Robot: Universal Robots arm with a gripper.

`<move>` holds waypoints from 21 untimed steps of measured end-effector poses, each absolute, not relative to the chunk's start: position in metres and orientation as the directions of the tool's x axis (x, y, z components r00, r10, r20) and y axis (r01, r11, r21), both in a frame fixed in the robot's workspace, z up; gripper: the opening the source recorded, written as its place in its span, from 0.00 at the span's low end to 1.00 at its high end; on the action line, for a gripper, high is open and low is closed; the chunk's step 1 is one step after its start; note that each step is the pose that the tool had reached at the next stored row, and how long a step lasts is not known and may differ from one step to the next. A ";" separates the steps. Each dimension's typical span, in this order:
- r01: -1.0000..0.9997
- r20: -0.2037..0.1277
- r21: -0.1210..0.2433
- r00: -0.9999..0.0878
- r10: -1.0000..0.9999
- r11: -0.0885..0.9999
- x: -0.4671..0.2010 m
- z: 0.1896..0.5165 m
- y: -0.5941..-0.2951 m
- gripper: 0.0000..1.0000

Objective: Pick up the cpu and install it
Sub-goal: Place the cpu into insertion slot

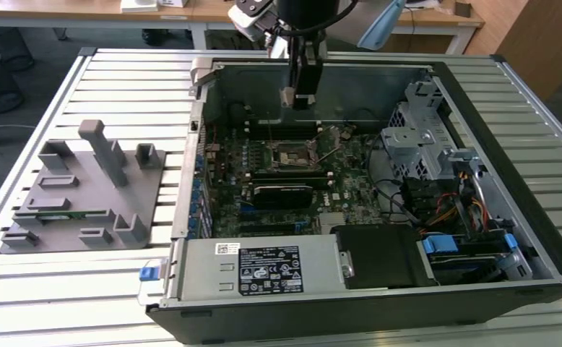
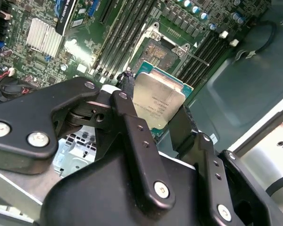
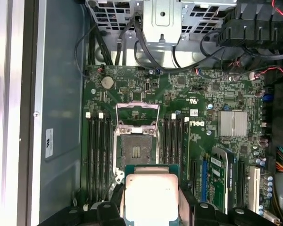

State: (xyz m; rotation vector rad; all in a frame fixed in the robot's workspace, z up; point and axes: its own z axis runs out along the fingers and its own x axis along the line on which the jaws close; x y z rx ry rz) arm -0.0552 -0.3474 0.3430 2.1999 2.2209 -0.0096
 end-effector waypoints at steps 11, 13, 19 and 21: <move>1.000 -0.015 0.008 -0.014 1.000 0.014 -0.055 0.323 -0.343 0.54; 1.000 -0.015 0.008 -0.015 1.000 0.015 -0.055 0.320 -0.342 0.54; 1.000 -0.016 0.009 -0.015 1.000 0.015 -0.055 0.315 -0.342 0.54; 1.000 -0.015 0.009 -0.015 1.000 0.015 -0.055 0.314 -0.342 0.54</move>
